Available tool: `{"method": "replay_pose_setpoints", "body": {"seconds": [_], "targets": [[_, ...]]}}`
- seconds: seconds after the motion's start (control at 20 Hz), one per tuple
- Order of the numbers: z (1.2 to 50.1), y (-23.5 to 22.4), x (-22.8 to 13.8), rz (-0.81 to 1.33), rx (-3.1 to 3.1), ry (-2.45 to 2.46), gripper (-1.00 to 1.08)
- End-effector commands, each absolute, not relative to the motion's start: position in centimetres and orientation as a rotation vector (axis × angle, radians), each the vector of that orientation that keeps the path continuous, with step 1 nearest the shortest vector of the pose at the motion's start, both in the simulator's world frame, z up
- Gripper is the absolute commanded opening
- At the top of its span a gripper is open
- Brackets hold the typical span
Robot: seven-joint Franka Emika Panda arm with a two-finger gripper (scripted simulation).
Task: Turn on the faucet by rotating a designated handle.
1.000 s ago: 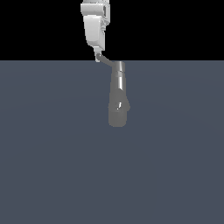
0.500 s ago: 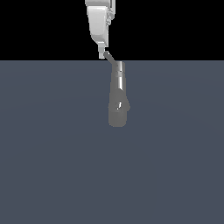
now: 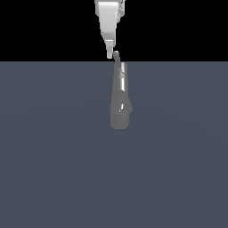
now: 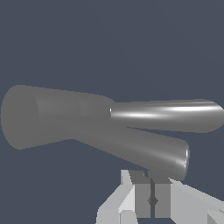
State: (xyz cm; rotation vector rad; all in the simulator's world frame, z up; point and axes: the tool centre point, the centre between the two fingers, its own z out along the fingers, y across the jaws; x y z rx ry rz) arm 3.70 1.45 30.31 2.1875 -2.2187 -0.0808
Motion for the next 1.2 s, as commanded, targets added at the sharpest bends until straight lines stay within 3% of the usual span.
{"method": "replay_pose_setpoints", "body": {"seconds": [0.0,0.35,0.4,0.45,1.15], "targets": [[30.1,-1.7,3.5,-0.08,2.159,-2.238,-1.0],[30.2,-6.8,3.1,-0.082,2.153,-2.241,-1.0],[30.2,-6.8,3.1,-0.082,2.153,-2.241,-1.0],[30.4,-3.5,3.5,-0.087,2.205,-2.204,-1.0],[28.9,-8.3,6.1,-0.085,2.18,-2.222,-1.0]]}}
